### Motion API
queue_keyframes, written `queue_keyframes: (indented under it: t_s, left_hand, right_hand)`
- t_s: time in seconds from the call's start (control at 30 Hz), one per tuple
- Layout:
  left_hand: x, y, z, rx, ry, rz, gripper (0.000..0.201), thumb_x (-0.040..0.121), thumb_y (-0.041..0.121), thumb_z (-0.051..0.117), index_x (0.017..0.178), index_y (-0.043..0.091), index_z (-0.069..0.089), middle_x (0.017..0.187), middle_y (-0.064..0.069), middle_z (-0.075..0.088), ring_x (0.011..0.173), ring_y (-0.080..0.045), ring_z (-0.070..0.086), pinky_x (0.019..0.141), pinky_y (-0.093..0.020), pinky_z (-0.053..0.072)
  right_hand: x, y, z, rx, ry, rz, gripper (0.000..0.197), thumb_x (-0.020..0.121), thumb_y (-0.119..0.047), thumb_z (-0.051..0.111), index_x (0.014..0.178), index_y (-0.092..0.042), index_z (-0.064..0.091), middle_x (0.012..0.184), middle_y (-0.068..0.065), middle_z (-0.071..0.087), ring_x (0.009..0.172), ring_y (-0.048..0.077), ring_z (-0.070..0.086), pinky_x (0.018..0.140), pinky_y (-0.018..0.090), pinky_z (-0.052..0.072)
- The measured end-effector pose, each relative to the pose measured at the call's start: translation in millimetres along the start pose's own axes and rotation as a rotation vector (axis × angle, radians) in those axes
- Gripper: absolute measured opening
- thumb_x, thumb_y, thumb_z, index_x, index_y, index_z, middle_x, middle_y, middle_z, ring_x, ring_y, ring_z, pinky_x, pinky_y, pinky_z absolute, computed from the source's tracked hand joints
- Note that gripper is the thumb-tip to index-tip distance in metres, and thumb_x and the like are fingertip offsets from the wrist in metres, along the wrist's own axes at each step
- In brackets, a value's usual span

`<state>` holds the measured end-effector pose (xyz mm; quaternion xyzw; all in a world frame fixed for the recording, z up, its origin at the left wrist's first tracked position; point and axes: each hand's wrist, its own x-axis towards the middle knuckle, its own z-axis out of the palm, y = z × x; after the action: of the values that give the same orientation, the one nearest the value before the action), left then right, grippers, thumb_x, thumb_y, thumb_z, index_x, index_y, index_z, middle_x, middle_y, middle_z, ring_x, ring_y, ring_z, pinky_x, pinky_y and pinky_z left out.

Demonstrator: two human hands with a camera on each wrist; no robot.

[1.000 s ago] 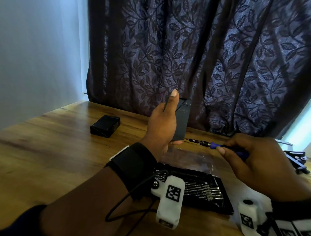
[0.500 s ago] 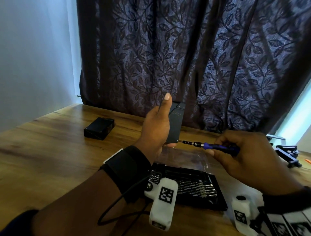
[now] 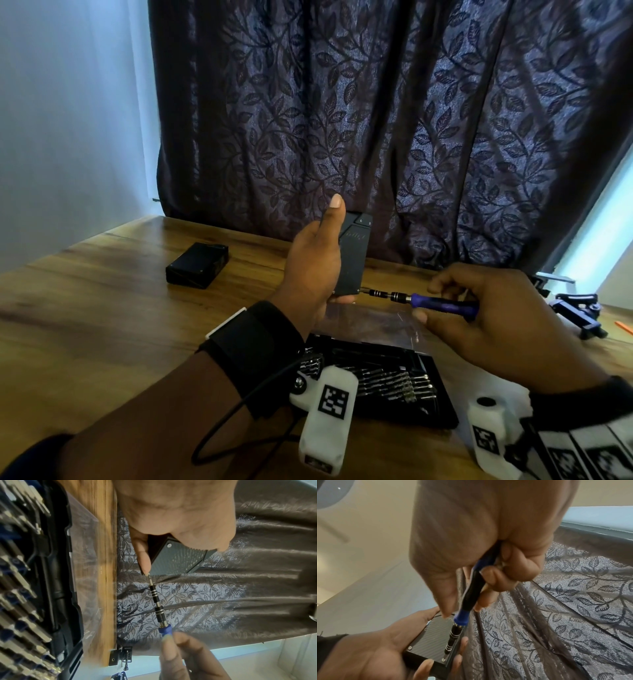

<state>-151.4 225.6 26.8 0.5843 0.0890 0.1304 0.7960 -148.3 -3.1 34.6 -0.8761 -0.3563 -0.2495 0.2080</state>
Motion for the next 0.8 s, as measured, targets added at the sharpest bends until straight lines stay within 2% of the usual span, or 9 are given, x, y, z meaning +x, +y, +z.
queue_keyframes:
  t_s: [0.1, 0.17, 0.23, 0.3, 0.37, 0.47, 0.53, 0.67, 0.8]
  left_hand:
    - [-1.2, -0.1, -0.1, 0.005, 0.003, 0.0, 0.071, 0.087, 0.083, 0.048, 0.11, 0.019, 0.07, 0.108, -0.014, 0.075, 0.09, -0.032, 0.076, 0.061, -0.05, 0.063]
    - [-1.0, 0.5, 0.0, 0.003, 0.004, -0.004, 0.072, 0.086, 0.083, 0.048, 0.112, 0.019, 0.07, 0.108, -0.014, 0.075, 0.092, -0.033, 0.076, 0.061, -0.051, 0.063]
    - [-0.8, 0.5, -0.4, -0.018, 0.005, 0.0, 0.073, 0.086, 0.083, 0.048, 0.113, 0.019, 0.069, 0.106, -0.015, 0.076, 0.086, -0.032, 0.077, 0.061, -0.051, 0.063]
    - [0.6, -0.7, -1.6, -0.069, -0.009, 0.012, 0.073, 0.086, 0.082, 0.048, 0.116, 0.019, 0.068, 0.103, -0.019, 0.075, 0.077, -0.029, 0.076, 0.061, -0.049, 0.061]
    - [2.2, -2.6, -3.5, -0.133, -0.033, -0.002, 0.074, 0.081, 0.082, 0.051, 0.121, 0.022, 0.069, 0.104, -0.017, 0.076, 0.081, -0.027, 0.078, 0.061, -0.046, 0.061]
    - [3.7, -5.2, -2.6, -0.205, -0.065, -0.026, 0.071, 0.085, 0.076, 0.051, 0.127, 0.022, 0.068, 0.112, -0.011, 0.077, 0.085, -0.026, 0.079, 0.064, -0.044, 0.063]
    - [4.0, -6.5, -1.8, -0.215, -0.054, -0.011, 0.065, 0.092, 0.073, 0.046, 0.123, 0.02, 0.07, 0.104, -0.009, 0.079, 0.08, -0.023, 0.078, 0.059, -0.04, 0.063]
    - [4.5, -7.8, -1.0, -0.163, 0.025, 0.058, 0.059, 0.096, 0.072, 0.044, 0.11, 0.023, 0.072, 0.086, -0.005, 0.079, 0.062, -0.02, 0.07, 0.045, -0.025, 0.041]
    - [7.3, -9.4, -1.1, -0.175, 0.04, 0.086, 0.063, 0.096, 0.072, 0.044, 0.114, 0.019, 0.073, 0.088, -0.008, 0.078, 0.061, -0.022, 0.067, 0.043, -0.024, 0.039]
  right_hand:
    - [0.6, 1.6, -0.1, 0.002, -0.004, -0.025, 0.027, 0.074, -0.031, 0.087, 0.078, -0.033, 0.061, 0.079, -0.016, 0.065, 0.063, 0.01, 0.061, 0.054, 0.021, 0.044]
    - [0.0, 1.1, 0.5, 0.022, 0.014, -0.02, 0.02, 0.08, -0.04, 0.08, 0.073, -0.032, 0.063, 0.066, -0.015, 0.064, 0.059, 0.009, 0.061, 0.051, 0.022, 0.044]
    - [-1.1, 1.7, 1.6, 0.03, 0.046, -0.001, 0.026, 0.085, -0.052, 0.068, 0.069, -0.031, 0.066, 0.058, -0.015, 0.062, 0.054, 0.008, 0.06, 0.049, 0.024, 0.044]
    - [-1.2, 3.0, 3.4, 0.04, 0.069, 0.017, 0.034, 0.087, -0.058, 0.06, 0.069, -0.031, 0.069, 0.055, -0.014, 0.062, 0.051, 0.009, 0.059, 0.048, 0.025, 0.043]
    - [-0.4, 6.1, 4.3, 0.051, 0.089, 0.033, 0.036, 0.087, -0.061, 0.058, 0.07, -0.031, 0.07, 0.054, -0.012, 0.062, 0.05, 0.009, 0.059, 0.048, 0.027, 0.044]
    - [-1.0, 9.3, 1.5, 0.065, 0.176, 0.052, 0.034, 0.086, -0.059, 0.061, 0.071, -0.03, 0.072, 0.055, -0.012, 0.063, 0.052, 0.009, 0.06, 0.049, 0.028, 0.045]
    - [-1.8, 6.6, -1.1, 0.091, 0.254, 0.046, 0.029, 0.084, -0.056, 0.066, 0.071, -0.03, 0.074, 0.056, -0.014, 0.064, 0.053, 0.008, 0.061, 0.048, 0.025, 0.043]
    - [-3.1, -7.5, -3.3, 0.175, 0.349, -0.03, 0.009, 0.085, -0.039, 0.075, 0.078, -0.033, 0.076, 0.066, -0.021, 0.068, 0.056, 0.005, 0.064, 0.047, 0.027, 0.045]
    - [-4.3, -13.9, 0.9, 0.198, 0.318, -0.094, 0.007, 0.087, -0.031, 0.079, 0.082, -0.026, 0.079, 0.072, -0.016, 0.07, 0.061, 0.007, 0.066, 0.051, 0.033, 0.048]
